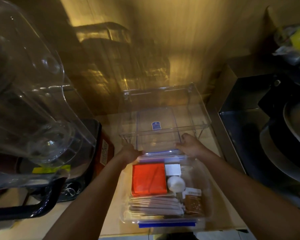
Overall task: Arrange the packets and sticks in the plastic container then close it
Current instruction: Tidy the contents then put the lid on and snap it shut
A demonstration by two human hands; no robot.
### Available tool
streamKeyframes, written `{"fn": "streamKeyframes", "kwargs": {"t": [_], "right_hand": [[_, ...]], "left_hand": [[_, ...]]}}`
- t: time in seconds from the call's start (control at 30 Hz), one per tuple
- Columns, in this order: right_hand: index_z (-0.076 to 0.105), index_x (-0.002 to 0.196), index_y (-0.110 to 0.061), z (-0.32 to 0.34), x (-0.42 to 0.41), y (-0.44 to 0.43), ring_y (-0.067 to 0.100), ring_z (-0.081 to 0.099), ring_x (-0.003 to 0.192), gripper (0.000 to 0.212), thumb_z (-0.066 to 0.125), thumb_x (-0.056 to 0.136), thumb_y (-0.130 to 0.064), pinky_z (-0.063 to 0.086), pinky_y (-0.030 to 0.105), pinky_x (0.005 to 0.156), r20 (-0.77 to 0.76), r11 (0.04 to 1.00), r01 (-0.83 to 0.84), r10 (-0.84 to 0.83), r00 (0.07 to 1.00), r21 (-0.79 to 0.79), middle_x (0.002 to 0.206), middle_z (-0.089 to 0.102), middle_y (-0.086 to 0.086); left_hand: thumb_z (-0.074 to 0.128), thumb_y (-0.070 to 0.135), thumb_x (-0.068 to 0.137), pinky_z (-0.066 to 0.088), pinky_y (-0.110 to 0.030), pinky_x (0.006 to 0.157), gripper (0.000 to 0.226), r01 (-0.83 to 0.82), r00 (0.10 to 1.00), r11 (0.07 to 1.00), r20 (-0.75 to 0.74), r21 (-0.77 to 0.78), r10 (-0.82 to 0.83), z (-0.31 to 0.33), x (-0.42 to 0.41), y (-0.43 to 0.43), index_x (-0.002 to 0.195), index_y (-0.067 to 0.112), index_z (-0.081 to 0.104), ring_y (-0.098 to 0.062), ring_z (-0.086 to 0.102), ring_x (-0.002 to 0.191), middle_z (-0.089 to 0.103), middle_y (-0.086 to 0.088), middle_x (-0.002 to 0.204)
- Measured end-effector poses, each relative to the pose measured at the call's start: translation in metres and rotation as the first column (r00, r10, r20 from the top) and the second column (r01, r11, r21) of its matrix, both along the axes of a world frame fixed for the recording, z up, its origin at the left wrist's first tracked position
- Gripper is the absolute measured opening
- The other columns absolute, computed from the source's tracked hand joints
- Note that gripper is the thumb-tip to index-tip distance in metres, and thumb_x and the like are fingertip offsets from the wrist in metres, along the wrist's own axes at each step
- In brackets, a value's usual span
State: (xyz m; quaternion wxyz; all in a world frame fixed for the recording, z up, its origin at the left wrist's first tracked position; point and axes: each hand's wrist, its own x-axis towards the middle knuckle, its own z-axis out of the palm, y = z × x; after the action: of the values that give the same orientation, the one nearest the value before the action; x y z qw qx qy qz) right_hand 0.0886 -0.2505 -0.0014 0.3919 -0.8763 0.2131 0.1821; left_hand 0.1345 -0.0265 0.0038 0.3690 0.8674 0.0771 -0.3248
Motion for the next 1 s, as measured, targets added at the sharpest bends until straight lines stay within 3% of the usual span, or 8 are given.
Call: {"fn": "streamKeyframes", "kwargs": {"t": [0.13, 0.23, 0.3, 0.4, 0.47, 0.57, 0.8, 1.0], "right_hand": [[0.056, 0.104, 0.001, 0.005, -0.004, 0.005, 0.036, 0.061, 0.097, 0.036, 0.052, 0.089, -0.032, 0.047, 0.036, 0.078, 0.135, 0.99, 0.126, -0.116, 0.984, -0.069, 0.103, 0.065, 0.023], [0.059, 0.098, 0.004, 0.01, -0.005, 0.011, 0.035, 0.064, 0.083, 0.027, 0.055, 0.088, -0.022, 0.046, 0.029, 0.067, 0.223, 0.95, 0.286, -0.307, 0.925, 0.124, 0.091, 0.067, 0.022], [0.057, 0.103, 0.0, 0.014, -0.007, 0.016, 0.026, 0.064, 0.067, 0.021, 0.057, 0.086, -0.013, 0.052, 0.026, 0.06, 0.135, 0.807, 0.435, -0.521, 0.843, 0.399, 0.084, 0.065, 0.016], [0.055, 0.11, -0.002, 0.016, -0.01, 0.018, 0.022, 0.062, 0.072, 0.026, 0.059, 0.084, -0.002, 0.058, 0.039, 0.077, -0.015, 0.549, 0.566, -0.71, 0.704, 0.615, 0.091, 0.062, 0.014], [0.056, 0.09, -0.005, 0.023, -0.013, 0.017, 0.017, 0.058, 0.063, 0.01, 0.057, 0.085, 0.003, 0.056, 0.028, 0.06, -0.029, 0.46, 0.554, -0.751, 0.66, 0.694, 0.08, 0.058, 0.009], [0.054, 0.07, -0.01, 0.034, -0.021, 0.008, 0.017, 0.052, 0.056, 0.021, 0.054, 0.087, 0.002, 0.044, 0.019, 0.042, 0.0, 0.434, 0.509, -0.761, 0.649, 0.743, 0.068, 0.055, 0.009], [0.059, 0.11, 0.007, 0.04, -0.062, -0.024, 0.021, 0.061, 0.062, 0.023, 0.052, 0.089, 0.004, 0.054, 0.023, 0.052, -0.054, 0.343, 0.44, -0.736, 0.675, 0.83, 0.08, 0.063, 0.016], [0.067, 0.102, -0.013, 0.043, -0.099, -0.062, 0.022, 0.07, 0.079, 0.029, 0.061, 0.075, -0.009, 0.059, 0.029, 0.066, -0.014, 0.434, 0.336, -0.595, 0.804, 0.836, 0.091, 0.074, 0.01]], "left_hand": [[0.072, 0.025, 0.081, 0.047, -0.036, 0.082, 0.042, -0.209, 0.977, 0.958, 0.0, -0.197, 0.213, 0.01, -0.006, -0.003, 0.115, 0.006, 0.058, -0.026, 0.061, 0.099, 0.062, -0.019, 0.121], [0.073, 0.029, 0.079, 0.046, -0.033, 0.076, 0.036, -0.303, 0.952, 0.924, -0.035, -0.234, 0.303, 0.017, -0.008, -0.002, 0.101, 0.002, 0.063, -0.024, 0.06, 0.087, 0.066, -0.013, 0.097], [0.074, 0.028, 0.077, 0.045, -0.033, 0.073, 0.043, -0.341, 0.94, 0.903, -0.094, -0.26, 0.328, 0.021, -0.009, -0.002, 0.106, -0.002, 0.062, -0.023, 0.057, 0.082, 0.063, -0.008, 0.085], [0.073, 0.026, 0.077, 0.038, -0.031, 0.063, 0.031, -0.329, 0.944, 0.906, -0.132, -0.266, 0.303, 0.025, -0.011, -0.004, 0.097, 0.004, 0.065, -0.017, 0.051, 0.071, 0.06, -0.003, 0.078], [0.067, 0.02, 0.081, 0.032, -0.027, 0.054, 0.008, -0.349, 0.936, 0.881, -0.159, -0.318, 0.313, 0.027, -0.012, -0.006, 0.084, 0.012, 0.066, -0.013, 0.044, 0.061, 0.054, 0.0, 0.07], [0.057, 0.011, 0.087, 0.037, -0.02, 0.043, 0.013, -0.462, 0.886, 0.775, -0.275, -0.432, 0.375, 0.029, -0.012, -0.011, 0.075, 0.012, 0.062, -0.007, 0.046, 0.044, 0.054, 0.001, 0.055], [0.046, 0.006, 0.093, 0.05, -0.016, 0.043, 0.02, -0.65, 0.76, 0.56, -0.461, -0.514, 0.459, 0.029, -0.017, -0.008, 0.076, 0.009, 0.057, -0.011, 0.057, 0.05, 0.061, -0.002, 0.058], [0.039, 0.015, 0.095, 0.058, -0.024, 0.052, 0.026, -0.62, 0.781, 0.536, -0.513, -0.573, 0.356, 0.042, -0.024, 0.005, 0.096, 0.003, 0.063, -0.018, 0.068, 0.055, 0.071, -0.01, 0.067]]}}
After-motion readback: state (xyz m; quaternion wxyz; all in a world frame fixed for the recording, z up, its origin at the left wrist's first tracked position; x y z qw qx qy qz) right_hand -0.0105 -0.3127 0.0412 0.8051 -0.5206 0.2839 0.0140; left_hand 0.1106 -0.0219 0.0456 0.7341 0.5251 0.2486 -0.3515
